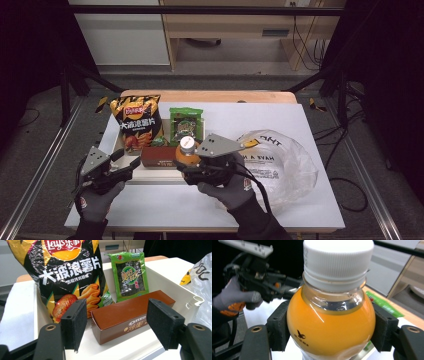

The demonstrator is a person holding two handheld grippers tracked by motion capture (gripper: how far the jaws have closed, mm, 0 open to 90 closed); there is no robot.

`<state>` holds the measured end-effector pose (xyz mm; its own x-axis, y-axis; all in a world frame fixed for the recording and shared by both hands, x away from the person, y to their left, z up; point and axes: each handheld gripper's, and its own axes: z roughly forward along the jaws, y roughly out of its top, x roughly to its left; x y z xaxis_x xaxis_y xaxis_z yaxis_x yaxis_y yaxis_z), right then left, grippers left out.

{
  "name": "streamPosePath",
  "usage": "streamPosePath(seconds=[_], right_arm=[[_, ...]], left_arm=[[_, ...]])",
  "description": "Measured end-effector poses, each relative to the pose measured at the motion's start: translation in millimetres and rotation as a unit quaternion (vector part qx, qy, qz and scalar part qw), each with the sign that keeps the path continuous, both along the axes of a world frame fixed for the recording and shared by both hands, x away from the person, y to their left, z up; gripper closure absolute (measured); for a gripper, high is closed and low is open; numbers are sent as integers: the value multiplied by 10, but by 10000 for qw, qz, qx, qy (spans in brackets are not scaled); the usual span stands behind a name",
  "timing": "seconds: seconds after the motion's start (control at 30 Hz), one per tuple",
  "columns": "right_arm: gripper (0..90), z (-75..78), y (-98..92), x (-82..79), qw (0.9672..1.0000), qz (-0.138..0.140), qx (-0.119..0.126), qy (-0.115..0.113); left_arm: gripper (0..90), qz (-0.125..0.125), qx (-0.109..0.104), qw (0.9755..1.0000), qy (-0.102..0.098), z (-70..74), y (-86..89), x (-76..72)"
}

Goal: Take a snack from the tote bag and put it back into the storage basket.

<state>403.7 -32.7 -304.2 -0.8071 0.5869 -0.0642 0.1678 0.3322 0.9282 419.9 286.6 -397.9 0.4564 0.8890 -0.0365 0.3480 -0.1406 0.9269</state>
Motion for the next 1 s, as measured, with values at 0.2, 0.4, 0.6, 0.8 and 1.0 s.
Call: streamPosePath(seconds=[0.2,0.4,0.6,0.8,1.0], right_arm=[[306,-303,90,16,9997,51,-115,200],[305,-614,129,18,9988,95,-233,421],[305,-870,182,13,9975,147,-314,613],[305,-1091,253,1,9964,162,-421,718],[303,-1150,263,-16,9970,136,-387,655]], left_arm=[[322,1,13,10000,-14,5,9,-4],[322,7,3,10000,-19,5,4,-5],[322,2,12,10000,-20,6,5,-9],[322,0,14,10000,-26,7,2,-12],[322,-7,18,10000,-30,8,-1,-15]])
